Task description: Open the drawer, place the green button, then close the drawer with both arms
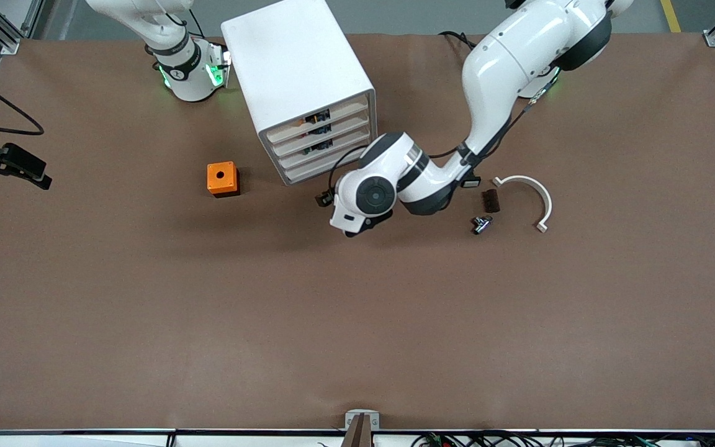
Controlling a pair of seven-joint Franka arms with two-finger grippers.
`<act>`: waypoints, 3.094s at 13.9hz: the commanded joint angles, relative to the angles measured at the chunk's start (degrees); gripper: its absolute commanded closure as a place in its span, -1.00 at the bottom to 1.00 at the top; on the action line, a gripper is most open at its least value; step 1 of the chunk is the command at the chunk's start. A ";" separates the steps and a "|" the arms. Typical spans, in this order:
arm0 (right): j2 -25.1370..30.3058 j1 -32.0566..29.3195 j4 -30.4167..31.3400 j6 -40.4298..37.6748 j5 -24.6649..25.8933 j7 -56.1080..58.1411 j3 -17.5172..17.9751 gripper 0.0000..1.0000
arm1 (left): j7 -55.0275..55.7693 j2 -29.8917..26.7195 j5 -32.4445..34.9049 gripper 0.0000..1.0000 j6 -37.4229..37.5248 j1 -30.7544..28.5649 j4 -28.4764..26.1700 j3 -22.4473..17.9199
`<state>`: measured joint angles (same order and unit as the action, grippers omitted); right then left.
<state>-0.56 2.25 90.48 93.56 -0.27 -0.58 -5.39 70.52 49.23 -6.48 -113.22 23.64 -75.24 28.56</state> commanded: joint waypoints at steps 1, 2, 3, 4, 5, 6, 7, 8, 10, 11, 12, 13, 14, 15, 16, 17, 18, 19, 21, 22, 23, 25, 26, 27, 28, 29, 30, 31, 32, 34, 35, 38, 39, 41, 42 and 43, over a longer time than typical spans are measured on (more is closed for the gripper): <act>0.30 0.03 -0.74 -0.74 0.97 -1.00 0.11 -1.00 | -0.73 -5.01 3.31 -1.00 0.89 -4.98 -1.48 0.61; 0.30 0.03 -0.74 -0.75 0.97 -1.00 0.11 -1.00 | -2.13 -7.20 3.32 -1.00 2.81 -7.44 -1.57 0.71; 0.30 0.12 -0.74 -0.66 0.88 -0.91 0.11 -1.00 | -5.88 -9.65 3.32 -1.00 5.88 -9.29 -1.49 0.71; 0.30 0.12 -0.74 -0.66 0.88 -0.91 0.11 -1.00 | -10.79 -12.38 3.32 -1.00 9.21 -11.66 -1.57 0.62; 0.30 0.03 -0.74 -0.66 0.88 -0.91 0.11 -1.00 | -15.10 -14.58 3.32 -1.00 12.64 -14.03 -1.57 0.62; 0.30 0.03 -0.74 -0.66 0.79 -0.91 0.11 -1.00 | -18.02 -16.34 3.23 -1.00 15.28 -16.06 -1.57 0.62; 0.30 -0.05 -0.65 -0.74 0.71 -0.83 0.11 -1.00 | -20.40 -17.66 3.32 -1.00 18.10 -18.08 -1.57 0.62; 0.30 -0.06 -0.65 -0.83 0.71 -0.83 0.11 -1.00 | -22.42 -18.46 3.32 -1.00 19.95 -19.75 -1.57 0.71; 0.30 -0.14 -0.65 -0.83 0.71 -0.74 0.03 -1.00 | -28.21 -20.74 3.58 -1.00 24.69 -22.57 -1.66 0.53; 0.30 -0.06 -0.57 -0.83 0.71 -0.83 0.03 -1.00 | -31.90 -21.97 3.76 -1.00 27.33 -24.23 -1.75 0.36; 0.30 -0.06 -0.48 -0.75 0.62 -0.83 0.03 -1.00 | -34.72 -22.77 4.37 -1.00 28.74 -25.99 -1.92 0.44; 0.30 -0.06 -0.48 -0.75 0.62 -0.83 0.03 -1.00 | -37.44 -23.82 4.37 -1.00 29.80 -27.75 -2.01 0.44; 0.30 -0.14 -0.48 -0.75 0.53 -0.74 0.03 -1.00 | -39.56 -24.35 4.37 -1.00 30.25 -29.42 -2.01 0.44; 0.30 -0.14 -0.30 -0.75 0.53 -0.83 0.03 -1.00 | -41.23 -25.05 4.46 -1.00 30.77 -30.05 -2.10 0.27; 0.30 -0.14 -0.21 -0.66 0.53 -0.83 0.03 -1.00 | -42.90 -25.84 4.46 -1.00 31.30 -30.05 -2.10 -0.17; 0.30 -0.14 -0.21 -0.66 0.53 -0.83 0.03 -1.00 | -44.66 -27.07 4.46 -1.00 32.00 -29.70 -2.10 -2.17; 0.39 -0.14 -0.21 -0.66 0.44 -0.83 0.03 -1.00 | -46.24 -28.39 4.37 -1.00 32.62 -29.18 -2.10 -4.11; 0.39 -0.14 -0.21 -0.66 0.44 -0.83 0.03 -1.00 | -47.48 -29.62 4.37 -1.00 32.97 -28.56 -2.27 -5.26; 0.39 -0.14 -0.13 -0.66 0.44 -0.83 0.03 -1.00 | -50.46 -31.82 4.20 -1.00 34.99 -25.50 -2.80 -10.25; 0.39 -0.14 -0.12 -0.66 0.44 -0.83 0.03 -1.00 | -52.22 -33.31 4.11 -1.00 35.35 -24.00 -4.11 -13.24; 0.39 -0.14 -0.12 -0.66 0.44 -0.83 0.03 -1.00 | -54.41 -35.58 3.76 -1.00 35.26 -22.86 -6.30 -16.14; 0.39 -0.14 -0.12 -0.57 0.44 -0.83 0.03 -1.00 | -57.93 -38.84 3.67 -1.00 35.00 -22.41 -9.56 -19.06; 0.39 -0.14 -0.12 -0.48 0.44 -0.83 0.03 -1.00 | -59.43 -40.25 3.76 -1.00 34.82 -22.41 -11.49 -20.37; 0.39 -0.14 -0.12 -0.48 0.44 -0.83 0.03 -1.00 | -60.58 -42.27 3.84 -1.00 33.78 -22.41 -14.03 -21.52; 0.39 -0.14 -0.12 -0.48 0.44 -0.83 0.03 -1.00 | -60.93 -44.46 4.02 -1.00 31.77 -22.41 -17.01 -22.31; 0.39 -0.14 -0.12 -0.48 0.44 -0.83 0.03 -1.00 | -61.11 -47.27 4.20 -1.00 28.88 -22.32 -21.04 -23.10; 0.39 -0.23 -0.12 -0.48 0.44 -0.83 0.03 -1.00 | -61.38 -49.82 4.37 -1.00 25.98 -22.32 -24.74 -23.72; 0.39 -0.14 -0.12 -0.57 0.44 -0.83 0.03 -1.00 | -63.47 -52.11 4.37 -1.00 23.07 -22.32 -28.26 -24.25; 0.39 -0.14 -0.12 -0.57 0.44 -0.83 0.03 -1.00 | -65.66 -53.35 4.37 -1.00 21.48 -22.58 -30.03 -24.78; 0.39 -0.14 -0.12 -0.57 0.44 -0.83 0.03 -1.00 | -67.09 -53.27 4.37 -1.00 19.37 -23.11 -29.70 -25.04; 0.39 -0.14 -0.12 -0.57 0.44 -0.83 0.03 -1.00 | -67.09 -53.10 4.37 -1.00 16.74 -23.54 -29.35 -25.22; 0.39 -0.14 -0.12 -0.57 0.44 -0.83 0.03 -1.00 | -67.09 -49.59 4.37 -1.00 14.78 -23.72 -22.69 -25.22; 0.39 -0.23 -0.12 -0.57 0.44 -0.83 0.03 -1.00 | -67.09 -48.54 4.46 -1.00 14.78 -23.81 -20.75 -25.22; 0.39 -0.23 -0.04 -0.57 0.36 -0.83 0.03 -1.00 | -67.09 -47.82 4.46 -1.00 14.78 -24.77 -17.85 -25.22; 0.39 -0.23 -0.04 -0.57 0.35 -0.83 0.03 -1.00 | -67.18 -47.74 4.46 -1.00 14.96 -24.78 -16.61 -25.22; 0.39 -0.23 -0.04 -0.57 0.35 -0.83 0.03 -1.00 | -68.14 -47.82 4.55 -1.00 15.39 -24.95 -15.99 -25.22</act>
<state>-0.53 2.24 90.48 93.44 -0.27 -0.59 -5.56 4.18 0.45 -3.10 -98.93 -0.72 -94.60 3.28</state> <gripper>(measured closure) 0.000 0.000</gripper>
